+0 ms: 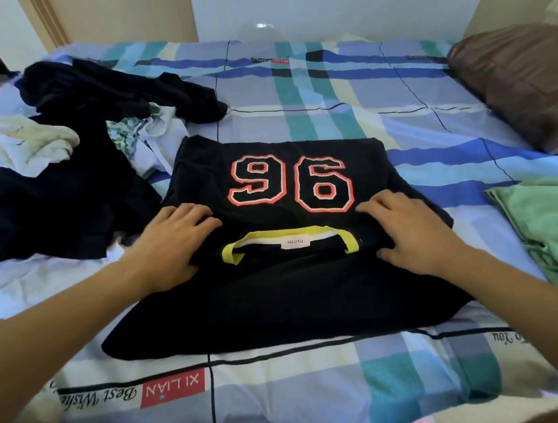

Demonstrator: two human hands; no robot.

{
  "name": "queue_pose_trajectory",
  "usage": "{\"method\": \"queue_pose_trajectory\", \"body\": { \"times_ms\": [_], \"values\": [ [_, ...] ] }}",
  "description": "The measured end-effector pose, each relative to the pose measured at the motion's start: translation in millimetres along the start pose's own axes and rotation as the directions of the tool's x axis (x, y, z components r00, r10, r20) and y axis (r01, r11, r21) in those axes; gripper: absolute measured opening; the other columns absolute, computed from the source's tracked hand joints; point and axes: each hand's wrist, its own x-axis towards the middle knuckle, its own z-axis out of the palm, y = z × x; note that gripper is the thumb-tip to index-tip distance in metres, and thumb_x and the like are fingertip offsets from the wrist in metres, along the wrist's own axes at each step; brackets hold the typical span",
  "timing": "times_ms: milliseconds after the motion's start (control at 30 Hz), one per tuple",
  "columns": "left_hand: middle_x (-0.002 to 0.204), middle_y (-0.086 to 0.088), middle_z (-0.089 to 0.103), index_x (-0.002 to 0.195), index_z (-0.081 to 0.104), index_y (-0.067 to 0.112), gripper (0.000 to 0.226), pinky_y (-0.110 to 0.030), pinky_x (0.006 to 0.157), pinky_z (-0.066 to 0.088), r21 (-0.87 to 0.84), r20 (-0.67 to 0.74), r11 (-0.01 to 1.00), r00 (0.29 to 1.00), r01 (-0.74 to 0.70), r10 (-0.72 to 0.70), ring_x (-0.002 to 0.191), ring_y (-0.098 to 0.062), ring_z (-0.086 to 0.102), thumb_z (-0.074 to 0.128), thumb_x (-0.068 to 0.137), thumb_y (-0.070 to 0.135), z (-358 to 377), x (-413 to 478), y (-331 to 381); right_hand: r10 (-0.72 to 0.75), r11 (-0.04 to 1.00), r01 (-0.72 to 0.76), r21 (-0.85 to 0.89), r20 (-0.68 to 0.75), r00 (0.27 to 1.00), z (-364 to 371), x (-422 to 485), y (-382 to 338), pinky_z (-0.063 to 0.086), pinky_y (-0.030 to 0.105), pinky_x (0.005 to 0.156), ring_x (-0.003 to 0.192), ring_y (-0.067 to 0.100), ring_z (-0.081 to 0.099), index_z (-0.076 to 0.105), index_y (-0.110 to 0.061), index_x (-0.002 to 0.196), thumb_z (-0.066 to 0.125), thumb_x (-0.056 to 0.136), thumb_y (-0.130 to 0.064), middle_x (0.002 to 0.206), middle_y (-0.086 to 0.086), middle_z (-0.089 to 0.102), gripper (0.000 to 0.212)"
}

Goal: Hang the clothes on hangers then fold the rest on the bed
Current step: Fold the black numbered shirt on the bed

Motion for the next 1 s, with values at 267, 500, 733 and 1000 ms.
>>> {"method": "queue_pose_trajectory", "body": {
  "times_ms": [267, 500, 733, 1000],
  "values": [
    [0.099, 0.006, 0.062, 0.108, 0.066, 0.026, 0.043, -0.035, 0.074, 0.049, -0.078, -0.186, 0.991, 0.974, 0.112, -0.125, 0.087, -0.021, 0.062, 0.081, 0.068, 0.022, 17, 43, 2, 0.089, 0.996, -0.086, 0.034, -0.085, 0.992, 14, 31, 2, 0.048, 0.031, 0.091, 0.114, 0.015, 0.054, 0.057, -0.03, 0.13, 0.071, 0.086, -0.028, 0.123, -0.008, 0.057, 0.045],
    [0.089, 0.009, 0.068, 0.099, 0.063, 0.03, 0.032, -0.037, 0.064, 0.051, -0.363, -0.15, 0.925, 0.972, 0.113, -0.178, 0.089, -0.026, 0.066, 0.051, 0.07, 0.025, -19, 52, -13, 0.109, 0.964, -0.073, 0.256, -0.129, 0.986, -12, 40, 15, 0.048, 0.039, 0.072, 0.093, 0.023, 0.061, 0.067, -0.031, 0.1, 0.054, 0.073, -0.012, 0.093, -0.009, 0.062, 0.036],
    [0.089, 0.022, 0.061, 0.093, 0.06, 0.046, 0.029, -0.028, 0.071, 0.047, -0.419, 0.203, 0.908, 0.975, 0.004, 0.09, 0.081, 0.003, 0.059, 0.063, 0.075, 0.023, -98, 9, -22, -0.134, 0.904, 0.093, 0.418, 0.071, 0.988, -79, -5, 22, 0.043, 0.016, 0.066, 0.076, 0.004, 0.062, 0.064, -0.032, 0.082, 0.068, 0.076, -0.027, 0.08, -0.014, 0.064, 0.009],
    [0.098, 0.022, 0.061, 0.116, 0.061, 0.048, 0.063, -0.022, 0.084, 0.053, -0.488, 0.635, 0.867, 0.722, 0.1, 0.274, 0.088, 0.003, 0.062, 0.052, 0.068, 0.088, -65, -7, 14, 0.063, 0.963, -0.218, 0.156, 0.657, 0.751, -64, -14, 22, 0.052, 0.025, 0.086, 0.09, 0.002, 0.063, 0.061, -0.045, 0.102, 0.068, 0.052, -0.086, 0.099, -0.014, 0.064, 0.065]
  ]
}}
